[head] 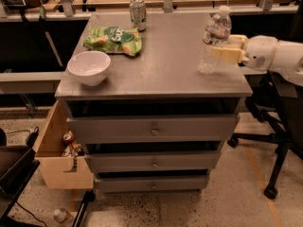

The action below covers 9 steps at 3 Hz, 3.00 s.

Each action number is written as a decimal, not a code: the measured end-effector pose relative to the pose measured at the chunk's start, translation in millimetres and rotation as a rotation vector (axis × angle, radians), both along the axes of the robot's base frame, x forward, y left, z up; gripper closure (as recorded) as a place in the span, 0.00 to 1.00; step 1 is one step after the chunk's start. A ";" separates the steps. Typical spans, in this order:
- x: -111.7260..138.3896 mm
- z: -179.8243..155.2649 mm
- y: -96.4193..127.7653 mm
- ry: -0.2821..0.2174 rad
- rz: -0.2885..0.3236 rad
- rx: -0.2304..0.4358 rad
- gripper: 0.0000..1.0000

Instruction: Move water bottle near 7up can

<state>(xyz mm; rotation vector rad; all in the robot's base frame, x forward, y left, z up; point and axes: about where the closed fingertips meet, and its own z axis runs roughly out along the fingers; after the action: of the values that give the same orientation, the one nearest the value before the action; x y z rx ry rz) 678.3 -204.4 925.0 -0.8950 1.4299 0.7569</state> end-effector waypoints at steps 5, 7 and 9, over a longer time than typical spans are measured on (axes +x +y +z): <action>141.9 -27.8 89.5 0.226 0.023 0.019 1.00; 150.2 20.9 44.8 0.128 -0.115 -0.026 1.00; 201.2 73.2 87.7 -0.033 -0.199 0.038 1.00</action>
Offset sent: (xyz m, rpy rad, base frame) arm 0.2548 0.0489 0.0998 0.0212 0.0751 -0.0735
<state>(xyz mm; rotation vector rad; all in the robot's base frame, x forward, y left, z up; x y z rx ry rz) 879.5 -116.7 998.2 -0.7201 1.4461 0.6151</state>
